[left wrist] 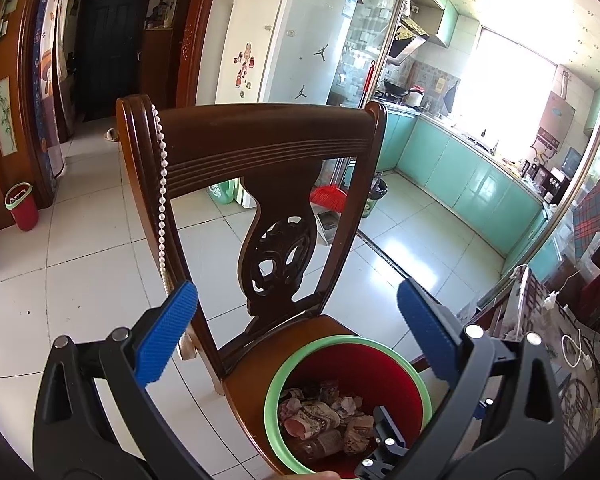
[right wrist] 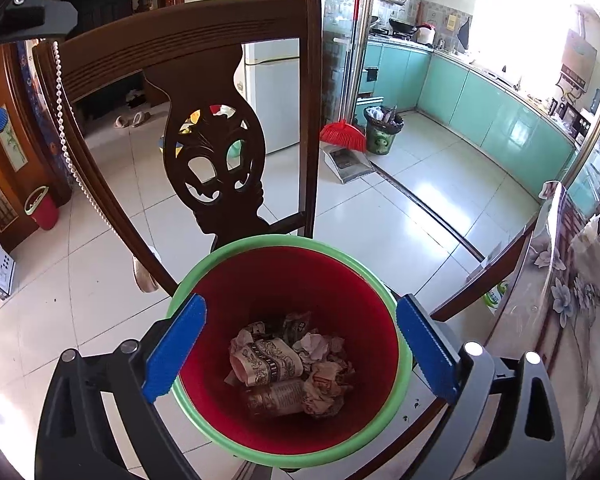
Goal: Collect trash
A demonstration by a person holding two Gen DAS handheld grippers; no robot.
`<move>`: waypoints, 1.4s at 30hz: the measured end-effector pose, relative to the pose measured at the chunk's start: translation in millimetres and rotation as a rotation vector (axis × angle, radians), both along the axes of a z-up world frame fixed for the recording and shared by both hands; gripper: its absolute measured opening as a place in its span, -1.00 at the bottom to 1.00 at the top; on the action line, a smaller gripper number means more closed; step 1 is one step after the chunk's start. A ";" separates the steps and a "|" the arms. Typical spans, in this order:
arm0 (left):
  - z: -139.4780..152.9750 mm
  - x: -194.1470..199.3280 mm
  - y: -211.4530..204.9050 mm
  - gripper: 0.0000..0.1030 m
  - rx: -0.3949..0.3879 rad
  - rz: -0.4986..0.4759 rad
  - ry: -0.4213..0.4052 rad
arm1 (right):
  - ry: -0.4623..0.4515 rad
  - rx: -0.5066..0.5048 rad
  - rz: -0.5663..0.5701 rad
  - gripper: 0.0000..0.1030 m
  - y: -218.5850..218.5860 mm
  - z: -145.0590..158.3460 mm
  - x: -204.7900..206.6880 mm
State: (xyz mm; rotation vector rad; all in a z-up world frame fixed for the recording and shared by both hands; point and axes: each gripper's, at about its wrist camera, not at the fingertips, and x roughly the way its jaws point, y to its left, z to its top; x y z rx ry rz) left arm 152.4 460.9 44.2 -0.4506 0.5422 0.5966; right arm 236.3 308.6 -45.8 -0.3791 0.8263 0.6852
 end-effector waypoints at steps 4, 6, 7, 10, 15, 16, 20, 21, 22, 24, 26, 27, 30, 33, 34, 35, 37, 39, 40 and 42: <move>4.0 -0.4 -7.2 0.90 0.005 -0.011 -0.009 | -0.039 0.029 -0.010 0.82 -19.8 23.1 -10.5; 7.6 -1.5 -11.2 0.90 0.014 -0.019 -0.014 | -0.067 0.047 -0.023 0.88 -36.0 35.9 -17.4; 9.7 -2.0 -14.4 0.90 0.020 -0.024 -0.015 | -0.081 0.051 -0.030 0.87 -42.7 41.5 -20.8; 17.0 -2.2 -27.9 0.90 0.037 -0.050 -0.021 | -0.128 0.057 -0.053 0.87 -71.1 57.8 -33.1; 33.1 -7.0 -60.6 0.90 0.071 -0.119 -0.050 | -0.172 0.082 -0.113 0.87 -125.0 82.7 -52.3; 36.4 -8.7 -67.3 0.90 0.074 -0.130 -0.059 | -0.180 0.083 -0.126 0.87 -135.5 87.0 -56.0; 47.5 -12.9 -103.6 0.91 0.089 -0.194 -0.081 | -0.211 0.097 -0.192 0.87 -183.7 105.2 -73.0; 48.7 -12.9 -115.0 0.91 0.091 -0.218 -0.080 | -0.216 0.101 -0.210 0.87 -196.5 109.3 -77.0; 49.5 -12.6 -124.8 0.91 0.093 -0.238 -0.079 | -0.221 0.104 -0.231 0.87 -210.6 113.5 -81.2; 52.0 -12.7 -150.1 0.91 0.107 -0.289 -0.073 | -0.231 0.114 -0.268 0.87 -236.4 121.4 -88.9; 54.2 -14.5 -177.0 0.91 0.131 -0.340 -0.072 | -0.243 0.124 -0.305 0.87 -260.8 128.5 -96.3; 54.6 -15.6 -189.5 0.91 0.146 -0.362 -0.068 | -0.252 0.124 -0.325 0.88 -273.7 131.8 -100.4; 55.1 -22.5 -227.1 0.91 0.189 -0.424 -0.067 | -0.278 0.127 -0.369 0.88 -305.0 137.4 -113.7; 51.4 -32.6 -261.1 0.91 0.215 -0.483 -0.074 | -0.309 0.119 -0.401 0.88 -331.0 140.2 -128.1; 50.1 -35.8 -272.0 0.91 0.223 -0.504 -0.076 | -0.318 0.114 -0.409 0.88 -338.0 140.7 -132.4; 48.2 -39.2 -284.2 0.91 0.235 -0.525 -0.076 | -0.326 0.112 -0.416 0.88 -345.7 140.9 -137.0; 44.9 -44.9 -306.1 0.91 0.266 -0.560 -0.075 | -0.332 0.111 -0.433 0.88 -358.7 139.3 -144.6; 41.9 -50.7 -323.6 0.91 0.294 -0.572 -0.070 | -0.330 0.119 -0.448 0.88 -371.2 136.5 -151.2; 40.5 -53.7 -329.9 0.91 0.298 -0.579 -0.075 | -0.331 0.122 -0.456 0.88 -377.3 135.4 -155.0; 38.7 -58.3 -337.6 0.91 0.302 -0.590 -0.088 | -0.336 0.122 -0.465 0.88 -384.9 132.9 -161.1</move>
